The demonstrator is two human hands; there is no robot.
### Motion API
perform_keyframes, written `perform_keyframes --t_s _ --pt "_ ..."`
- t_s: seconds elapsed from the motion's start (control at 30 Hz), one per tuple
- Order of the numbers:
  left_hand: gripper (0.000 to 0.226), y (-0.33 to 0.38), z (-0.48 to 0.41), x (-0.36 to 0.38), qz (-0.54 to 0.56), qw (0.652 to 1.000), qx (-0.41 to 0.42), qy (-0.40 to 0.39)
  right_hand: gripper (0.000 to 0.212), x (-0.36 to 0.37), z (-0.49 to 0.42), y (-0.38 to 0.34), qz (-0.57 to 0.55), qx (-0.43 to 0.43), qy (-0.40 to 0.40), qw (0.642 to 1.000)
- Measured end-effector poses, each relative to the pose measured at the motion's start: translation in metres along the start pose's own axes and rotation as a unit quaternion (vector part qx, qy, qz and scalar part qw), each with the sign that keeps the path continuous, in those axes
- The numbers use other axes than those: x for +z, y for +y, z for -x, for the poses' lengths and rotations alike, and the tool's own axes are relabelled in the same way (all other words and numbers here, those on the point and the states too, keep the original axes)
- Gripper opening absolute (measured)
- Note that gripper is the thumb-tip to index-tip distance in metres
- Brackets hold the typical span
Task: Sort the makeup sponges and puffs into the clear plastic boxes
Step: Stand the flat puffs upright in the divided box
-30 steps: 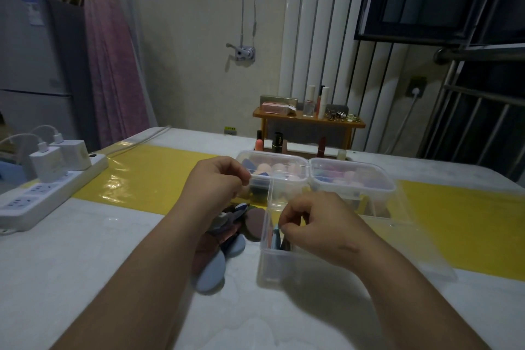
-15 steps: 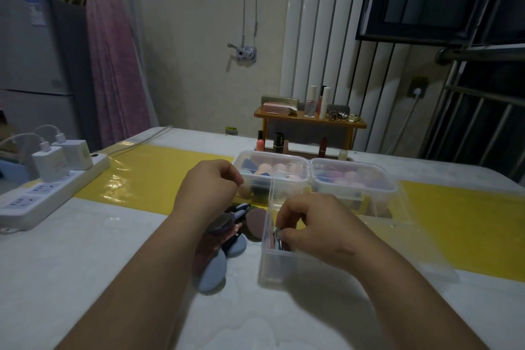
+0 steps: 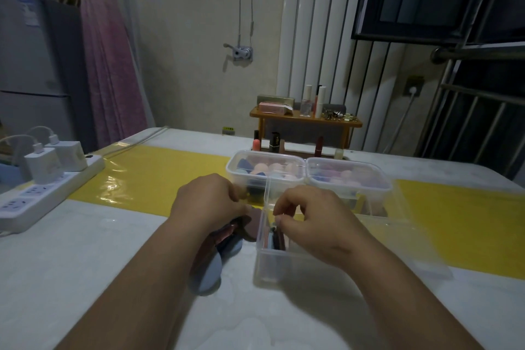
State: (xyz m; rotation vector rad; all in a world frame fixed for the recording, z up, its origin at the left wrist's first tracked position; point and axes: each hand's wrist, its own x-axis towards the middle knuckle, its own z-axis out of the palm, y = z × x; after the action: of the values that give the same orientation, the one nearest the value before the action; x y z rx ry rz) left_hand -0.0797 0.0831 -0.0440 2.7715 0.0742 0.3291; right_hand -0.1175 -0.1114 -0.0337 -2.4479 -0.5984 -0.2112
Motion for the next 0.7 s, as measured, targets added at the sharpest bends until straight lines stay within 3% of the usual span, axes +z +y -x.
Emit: perform_keyframes --t_s 0.07,0.37,0.7 --pt "0.036 0.001 0.001 0.001 -0.008 1.000 0.004 -0.003 0.016 0.000 -0.001 0.002 -0.011 -0.001 0.019 1.000" --pt "0.020 0.004 0.001 -0.001 -0.034 0.999 0.018 0.038 0.018 -0.007 -0.006 0.019 -0.052 0.020 0.111 0.992" --pt "0.017 0.008 0.006 -0.010 0.084 0.987 -0.005 0.137 0.015 -0.003 -0.007 0.020 -0.062 0.025 0.123 0.990"
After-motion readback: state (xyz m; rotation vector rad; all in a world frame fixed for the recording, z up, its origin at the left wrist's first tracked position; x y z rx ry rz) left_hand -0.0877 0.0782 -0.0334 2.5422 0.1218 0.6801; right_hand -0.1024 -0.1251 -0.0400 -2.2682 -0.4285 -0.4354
